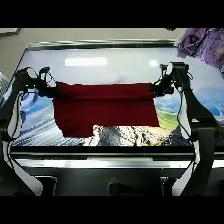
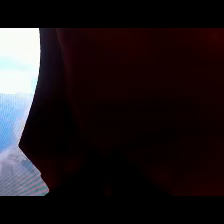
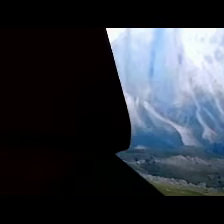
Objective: Fold the clothes and pants, and hang the long-sleeved shirts on hangers.
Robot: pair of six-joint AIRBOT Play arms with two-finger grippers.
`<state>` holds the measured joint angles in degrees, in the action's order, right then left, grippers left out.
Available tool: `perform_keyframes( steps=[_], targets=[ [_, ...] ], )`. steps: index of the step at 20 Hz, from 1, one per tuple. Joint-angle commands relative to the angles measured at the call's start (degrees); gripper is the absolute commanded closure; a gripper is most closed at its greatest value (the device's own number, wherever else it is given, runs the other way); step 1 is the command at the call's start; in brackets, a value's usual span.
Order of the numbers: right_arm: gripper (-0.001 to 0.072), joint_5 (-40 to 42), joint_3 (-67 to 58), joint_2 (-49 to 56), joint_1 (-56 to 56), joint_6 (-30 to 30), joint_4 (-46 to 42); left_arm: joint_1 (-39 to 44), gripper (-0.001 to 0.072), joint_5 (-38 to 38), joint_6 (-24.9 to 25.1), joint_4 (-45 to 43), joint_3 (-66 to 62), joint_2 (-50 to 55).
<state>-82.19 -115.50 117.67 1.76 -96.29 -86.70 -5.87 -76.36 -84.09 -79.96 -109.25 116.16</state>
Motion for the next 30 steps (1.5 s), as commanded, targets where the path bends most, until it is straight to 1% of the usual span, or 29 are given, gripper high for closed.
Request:
perform_keyframes(
  steps=[1,2,3,4,6,8,10,11,12,13,15,16,18,20,22,26,29,30],
  targets=[
    [0.058,-2.12,0.04,1.53,0.04,0.02,2.14,0.02,0.0641,-2.47,-0.7,0.26,0.0,1.18],
    [0.0422,-2.23,0.04,1.51,0.04,0.02,2.25,0.0,0.048,-2.51,-2.21,0.26,-0.09,1.09],
    [0.0279,-2.89,0.0,1.22,0.04,0.09,2.25,-0.09,0.0199,-2.99,-3.78,0.26,-0.52,0.72],
    [0.0219,-3.65,0.0,0.57,-0.17,1.03,2.23,-0.28,0.008,-3.19,-5.27,0.24,-1.42,0.09],
    [0.0219,-5.16,0.0,-2.45,-1.05,4.2,3.04,-1.33,0.0073,-3.74,-6.45,0.24,-2.97,-2.73],
    [0.0221,-5.9,0.09,-6.6,-4.04,7.21,6.64,-4.07,0.0074,-5.33,-6.95,0.31,-1.62,-7.23],
    [0.0222,-6.62,3.3,-10.95,-9.51,10.51,13.42,-8.07,0.0074,-5.51,-8.02,1.18,5.27,-13.22],
    [0.0222,-6.64,7.41,-13.49,-12.68,11.67,16.24,-10.43,0.0074,-4.72,-7.78,2.64,11.76,-17.25],
    [0.0222,-6.34,12.33,-16.04,-15.5,12.41,18.36,-12.76,0.0074,-3.02,-6.4,5.49,19.85,-21.81],
    [0.0224,-5.84,17.81,-18.67,-18.01,13.4,20.2,-14.82,0.0074,-0.68,-3.89,9.6,28.22,-26.38],
    [0.0226,-3.96,29.05,-23.91,-21.88,14.73,21.7,-18.18,0.0074,4.68,3.26,19.87,45.75,-35.82],
    [0.0226,-2.54,33.99,-26.27,-23.1,15.19,21.73,-19.12,0.0074,6.97,6.27,24.06,53.57,-39.89],
    [0.0227,-0.57,41.05,-29.59,-23.93,16.0,21.73,-19.37,0.0074,9.84,11.04,29.64,65.07,-45.07],
    [0.0227,0.85,45.11,-31.45,-23.69,16.17,22.16,-18.58,0.0074,10.64,15.41,34.93,71.89,-46.53],
    [0.0227,1.14,46.53,-31.85,-23.34,16.17,22.99,-17.25,0.0074,12.0,17.94,38.07,74.88,-46.47],
    [0.0228,2.45,46.82,-31.85,-23.23,16.15,25.4,-13.42,0.0074,15.65,18.14,38.53,75.36,-45.79],
    [0.0228,3.61,46.84,-31.82,-23.23,16.13,26.1,-10.05,0.0076,16.02,18.34,40.02,75.34,-43.23],
    [0.0228,3.72,46.99,-31.82,-23.23,16.13,26.08,-8.94,0.0132,16.04,18.36,40.15,75.34,-42.25]
  ],
)
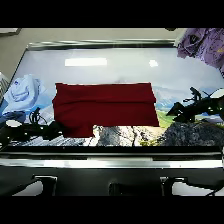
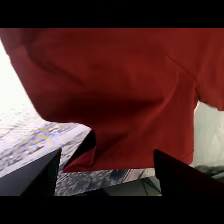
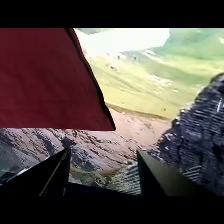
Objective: Fold the clothes and pants, and hang the long-sleeved shirts on hangers.
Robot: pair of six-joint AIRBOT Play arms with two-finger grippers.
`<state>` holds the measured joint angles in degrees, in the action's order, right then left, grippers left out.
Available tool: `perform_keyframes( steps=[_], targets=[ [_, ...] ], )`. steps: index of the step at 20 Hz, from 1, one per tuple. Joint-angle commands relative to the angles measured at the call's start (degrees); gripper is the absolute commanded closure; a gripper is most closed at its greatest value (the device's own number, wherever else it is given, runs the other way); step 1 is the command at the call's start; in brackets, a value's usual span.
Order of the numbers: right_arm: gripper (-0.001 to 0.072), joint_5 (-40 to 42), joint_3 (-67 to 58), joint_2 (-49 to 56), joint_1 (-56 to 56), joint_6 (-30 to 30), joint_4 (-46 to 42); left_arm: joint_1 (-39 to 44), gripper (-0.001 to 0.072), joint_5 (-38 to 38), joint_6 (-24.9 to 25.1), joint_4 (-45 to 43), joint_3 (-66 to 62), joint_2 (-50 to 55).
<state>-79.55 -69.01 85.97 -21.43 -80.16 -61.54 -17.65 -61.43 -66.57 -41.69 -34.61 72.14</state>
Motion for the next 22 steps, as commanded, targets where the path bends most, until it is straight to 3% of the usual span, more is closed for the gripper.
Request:
perform_keyframes(
  steps=[1,2,3,12,19,20,22],
  targets=[
    [0.0226,1.07,0.7,-0.07,-0.04,0.04,0.61,3.56,0.0327,1.11,0.87,1.88,0.7,2.49],
    [0.0225,1.09,0.72,0.26,-0.04,0.04,0.39,3.87,0.0602,1.09,1.03,1.88,0.7,2.93],
    [0.0219,1.36,0.72,0.74,-0.04,0.22,0.61,3.82,0.0691,1.09,1.05,2.03,0.7,2.93],
    [0.0206,1.25,0.72,10.25,0.17,4.33,9.07,3.67,0.0691,0.83,0.57,2.73,-0.83,2.89],
    [0.0236,1.29,1.14,13.25,8.04,4.72,8.7,3.65,0.0691,-0.48,0.57,2.73,-0.83,2.82],
    [0.0325,1.27,1.14,13.25,8.66,4.7,8.7,3.34,0.0692,-0.55,0.55,2.73,-0.83,2.8],
    [0.0627,1.07,1.11,13.07,8.94,4.22,8.9,1.73,0.0692,-1.57,0.55,2.73,-0.83,2.45]
  ],
)
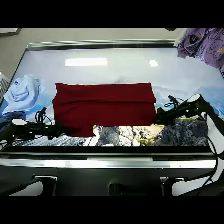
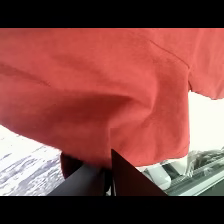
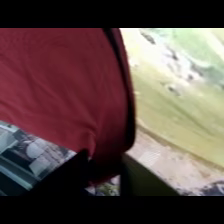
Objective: Fold the clothes and pants, and hang the long-sleeved shirts on hangers.
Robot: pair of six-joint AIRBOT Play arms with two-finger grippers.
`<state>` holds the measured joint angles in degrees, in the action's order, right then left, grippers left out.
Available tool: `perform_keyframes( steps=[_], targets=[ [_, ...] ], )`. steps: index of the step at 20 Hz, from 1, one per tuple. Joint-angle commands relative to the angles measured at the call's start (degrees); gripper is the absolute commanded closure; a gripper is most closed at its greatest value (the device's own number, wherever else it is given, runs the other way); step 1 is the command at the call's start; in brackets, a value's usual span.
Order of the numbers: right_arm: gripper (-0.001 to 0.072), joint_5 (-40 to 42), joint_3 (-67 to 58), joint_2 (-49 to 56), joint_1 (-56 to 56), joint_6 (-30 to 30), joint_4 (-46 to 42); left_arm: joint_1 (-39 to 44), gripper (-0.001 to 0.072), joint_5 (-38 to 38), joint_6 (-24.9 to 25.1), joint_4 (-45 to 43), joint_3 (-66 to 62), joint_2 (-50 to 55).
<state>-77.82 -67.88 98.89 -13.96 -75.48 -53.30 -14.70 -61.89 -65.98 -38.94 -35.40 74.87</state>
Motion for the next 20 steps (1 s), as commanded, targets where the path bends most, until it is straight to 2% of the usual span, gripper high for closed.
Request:
perform_keyframes(
  steps=[1,4,7,8,9,10,12,16,20],
  targets=[
    [0.068,-1.29,-0.02,-0.31,1.46,-0.85,0.57,-2.6,0.0693,-2.43,-0.04,-0.07,-0.26,-0.9],
    [0.0682,-3.41,-0.02,-4.46,1.46,-4.55,-2.75,-8.33,0.0694,-8.13,-2.95,-2.69,-2.43,-5.16],
    [0.0682,-8.57,-0.02,-9.86,1.49,-8.92,-7.91,-11.39,0.0694,-17.11,-8.33,-12.24,-3.32,-13.57],
    [0.0682,-11.06,0.0,-11.65,1.49,-10.01,-9.29,-11.06,0.0694,-18.71,-12.37,-16.37,-3.19,-17.33],
    [0.0682,-12.96,0.0,-13.46,1.53,-10.69,-10.54,-10.49,0.0694,-19.34,-15.74,-18.93,-3.13,-20.81],
    [0.0682,-13.92,0.0,-15.17,1.88,-11.63,-11.8,-9.81,0.0694,-19.8,-17.0,-19.69,-3.13,-23.91],
    [0.0682,-13.4,0.0,-18.4,3.69,-11.82,-12.81,-7.89,0.0695,-18.99,-17.27,-19.52,-3.43,-27.58],
    [0.0682,-5.66,-0.13,-20.02,8.79,-11.76,-12.96,-4.7,0.0695,-14.12,-17.62,-18.69,-6.88,-22.69],
    [0.0681,5.75,-0.15,-19.76,9.97,-12.24,-13.7,-3.39,0.0695,-10.75,-15.98,-16.2,-17.35,-9.4]
  ],
)
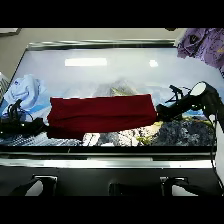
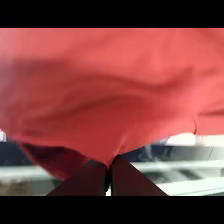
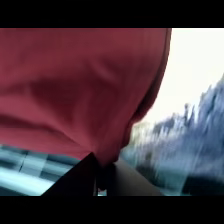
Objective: Fold the clothes and pants, and hang the long-sleeved shirts on hangers.
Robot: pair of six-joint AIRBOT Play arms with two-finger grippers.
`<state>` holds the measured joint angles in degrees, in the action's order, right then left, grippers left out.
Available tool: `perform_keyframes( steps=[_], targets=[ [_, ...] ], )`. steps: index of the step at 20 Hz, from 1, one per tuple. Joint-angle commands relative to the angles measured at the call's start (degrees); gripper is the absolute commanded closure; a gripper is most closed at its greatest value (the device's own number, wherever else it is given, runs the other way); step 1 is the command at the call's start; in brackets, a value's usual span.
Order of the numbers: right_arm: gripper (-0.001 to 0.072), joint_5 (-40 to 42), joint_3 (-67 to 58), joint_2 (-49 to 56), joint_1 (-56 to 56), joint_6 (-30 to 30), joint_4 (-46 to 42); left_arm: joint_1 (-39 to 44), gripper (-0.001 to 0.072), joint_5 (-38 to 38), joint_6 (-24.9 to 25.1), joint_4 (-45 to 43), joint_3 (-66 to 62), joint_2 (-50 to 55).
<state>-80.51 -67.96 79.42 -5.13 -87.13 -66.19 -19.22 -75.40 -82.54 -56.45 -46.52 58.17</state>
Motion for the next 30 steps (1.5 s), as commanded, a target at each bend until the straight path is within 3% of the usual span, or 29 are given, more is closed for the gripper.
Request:
perform_keyframes(
  steps=[1,8,17,18,20,21,24,25,27,30],
  targets=[
    [0.0681,11.39,-0.11,-0.09,1.16,-0.55,-0.96,1.31,0.0694,3.19,1.11,1.55,-9.46,10.93],
    [0.068,22.12,-7.28,9.03,1.16,1.51,1.09,4.52,0.0695,2.8,1.53,1.86,-32.44,34.49],
    [0.0663,28.17,-13.03,20.92,1.16,1.81,5.2,6.82,0.0684,3.02,0.85,1.88,-44.3,48.06],
    [0.0602,27.93,-13.03,21.68,1.16,1.79,6.58,6.82,0.0623,3.13,0.74,1.86,-44.3,48.59],
    [0.0339,26.03,-13.55,21.75,0.83,1.77,8.24,6.56,0.0367,3.98,-1.14,1.77,-44.35,48.61],
    [0.0274,23.67,-14.91,21.49,-0.07,1.14,7.67,6.25,0.0322,3.82,-1.55,1.73,-44.87,48.43],
    [0.0153,17.88,-19.74,21.35,-5.9,-3.23,5.66,5.49,0.0322,2.86,-4.13,-1.81,-47.78,47.23],
    [0.0146,17.2,-19.76,21.57,-8.35,-3.21,7.82,5.49,0.0322,2.73,-5.01,-4.02,-48.83,46.77],
    [0.0069,14.34,-19.76,23.56,-11.89,-0.7,13.66,5.6,0.0322,1.86,-6.14,-6.45,-50.75,46.42],
    [0.0035,10.71,-19.76,27.76,-12.76,4.13,20.87,5.97,0.0322,1.36,-6.62,-7.23,-52.83,46.42]
  ],
)
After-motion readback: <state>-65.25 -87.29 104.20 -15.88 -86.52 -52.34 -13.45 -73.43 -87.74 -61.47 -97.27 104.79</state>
